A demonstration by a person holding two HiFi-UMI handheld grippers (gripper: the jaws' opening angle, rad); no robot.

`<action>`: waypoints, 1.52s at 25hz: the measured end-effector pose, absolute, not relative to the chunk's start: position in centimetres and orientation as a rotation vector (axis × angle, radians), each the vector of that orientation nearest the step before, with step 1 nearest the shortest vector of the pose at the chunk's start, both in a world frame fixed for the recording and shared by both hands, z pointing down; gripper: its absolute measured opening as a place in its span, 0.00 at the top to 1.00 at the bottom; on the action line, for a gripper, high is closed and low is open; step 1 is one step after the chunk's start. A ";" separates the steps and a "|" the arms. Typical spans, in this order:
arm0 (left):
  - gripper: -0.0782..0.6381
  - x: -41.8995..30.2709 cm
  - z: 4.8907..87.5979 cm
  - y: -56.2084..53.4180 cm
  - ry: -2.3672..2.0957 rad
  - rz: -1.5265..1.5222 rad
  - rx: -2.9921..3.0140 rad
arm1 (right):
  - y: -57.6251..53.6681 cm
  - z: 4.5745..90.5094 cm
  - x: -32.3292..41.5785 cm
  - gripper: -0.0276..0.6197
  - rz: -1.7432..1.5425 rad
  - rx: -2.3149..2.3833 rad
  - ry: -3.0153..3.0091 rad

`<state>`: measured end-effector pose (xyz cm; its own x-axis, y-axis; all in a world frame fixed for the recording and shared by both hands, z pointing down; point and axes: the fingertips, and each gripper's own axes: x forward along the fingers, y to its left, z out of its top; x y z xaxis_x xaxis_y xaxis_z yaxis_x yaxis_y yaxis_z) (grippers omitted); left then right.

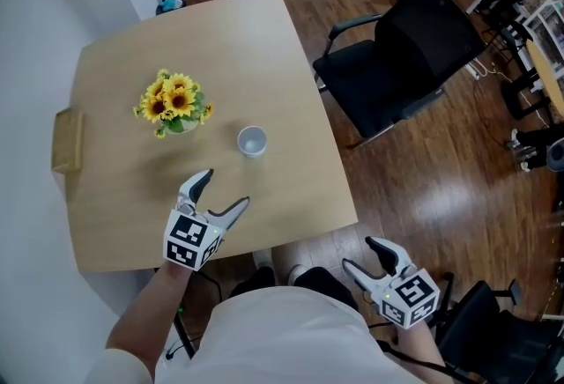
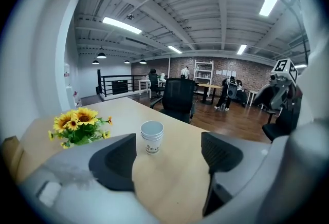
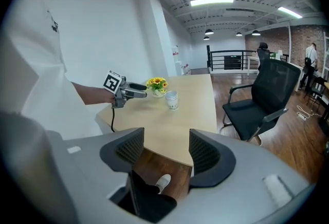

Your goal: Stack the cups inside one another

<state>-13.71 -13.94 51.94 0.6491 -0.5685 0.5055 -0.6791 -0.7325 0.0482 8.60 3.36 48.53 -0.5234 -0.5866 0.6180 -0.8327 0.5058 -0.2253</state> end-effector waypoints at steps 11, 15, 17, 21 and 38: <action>0.31 -14.1 48.7 -4.1 -1.090 0.754 2.611 | 7.6 46.6 11.9 0.54 0.628 1.158 -2.373; 0.31 -15.1 47.4 1.1 -1.110 0.847 2.580 | 10.1 47.7 12.6 0.54 0.661 1.145 -2.423; 0.31 -15.7 46.7 3.8 -1.119 0.885 2.544 | 11.0 48.1 13.0 0.54 0.666 1.139 -2.449; 0.32 -16.0 44.5 7.7 -1.125 0.937 2.508 | 12.3 48.5 13.4 0.54 0.705 1.153 -2.508; 0.33 -20.6 42.4 7.3 -1.148 0.653 2.596 | 13.2 46.8 6.2 0.54 0.572 1.149 -2.457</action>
<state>-20.59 7.34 42.41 0.5941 -0.6425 0.4840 -0.7443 -0.6673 0.0279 6.19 13.17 46.77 -0.6004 -0.6352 0.4859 -0.7844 0.5859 -0.2035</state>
